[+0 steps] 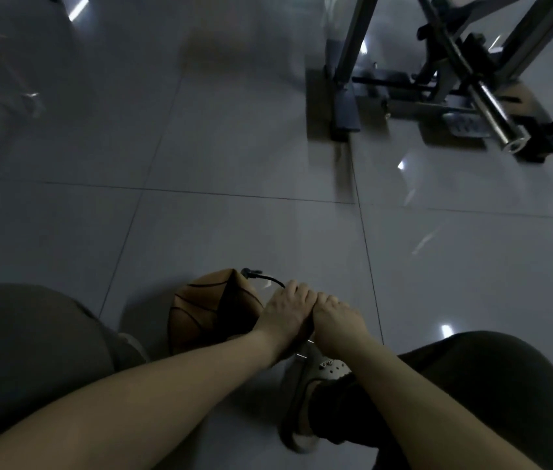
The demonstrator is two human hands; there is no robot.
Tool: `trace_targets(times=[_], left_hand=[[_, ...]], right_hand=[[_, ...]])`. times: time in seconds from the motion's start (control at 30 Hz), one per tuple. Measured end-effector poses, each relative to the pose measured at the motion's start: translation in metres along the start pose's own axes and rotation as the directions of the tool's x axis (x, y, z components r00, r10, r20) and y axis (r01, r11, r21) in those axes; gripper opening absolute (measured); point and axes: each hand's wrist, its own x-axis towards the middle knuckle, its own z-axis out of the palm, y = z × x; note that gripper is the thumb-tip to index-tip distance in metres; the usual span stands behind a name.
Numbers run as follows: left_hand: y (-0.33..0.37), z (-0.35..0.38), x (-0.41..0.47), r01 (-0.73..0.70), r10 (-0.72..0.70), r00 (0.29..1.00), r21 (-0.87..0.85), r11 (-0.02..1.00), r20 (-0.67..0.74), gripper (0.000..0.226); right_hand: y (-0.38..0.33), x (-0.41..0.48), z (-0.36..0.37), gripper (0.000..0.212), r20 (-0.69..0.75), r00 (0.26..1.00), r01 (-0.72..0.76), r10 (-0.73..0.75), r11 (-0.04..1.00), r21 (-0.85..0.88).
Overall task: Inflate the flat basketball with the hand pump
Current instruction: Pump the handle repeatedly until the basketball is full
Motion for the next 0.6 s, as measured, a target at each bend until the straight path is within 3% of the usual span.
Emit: trace_targets(times=[0.1, 0.17, 0.3, 0.43, 0.5, 0.6], left_hand=[[-0.005, -0.023, -0.003, 0.015, -0.015, 1.000, -0.016, 1.000, 0.007, 0.026], [-0.009, -0.053, -0.003, -0.028, 0.020, 0.994, -0.082, 0.996, -0.106, 0.024], [-0.009, -0.127, 0.006, -0.140, 0.080, 0.936, -0.152, 0.978, -0.343, 0.015], [-0.008, -0.153, 0.004, -0.161, 0.108, 0.901, -0.094, 0.983, -0.420, 0.015], [-0.009, -0.133, 0.002, -0.147, 0.110, 0.907, -0.060, 0.987, -0.406, 0.015], [-0.012, -0.077, -0.005, -0.046, 0.038, 0.934, -0.015, 0.999, -0.355, 0.006]], right_hand=[[-0.007, -0.005, -0.011, 0.030, -0.040, 0.998, -0.038, 0.042, 0.993, 0.111], [-0.007, -0.012, -0.025, 0.019, -0.211, 0.973, -0.053, 0.090, 0.983, 0.178], [0.001, -0.035, -0.067, 0.017, -0.592, 0.800, 0.010, 0.093, 0.986, 0.168], [0.001, -0.045, -0.082, 0.015, -0.752, 0.656, -0.007, 0.067, 0.997, 0.083], [-0.005, -0.039, -0.069, 0.011, -0.743, 0.667, -0.046, 0.051, 0.999, 0.028], [-0.013, -0.026, -0.036, 0.009, -0.637, 0.770, -0.062, 0.038, 0.998, -0.016]])
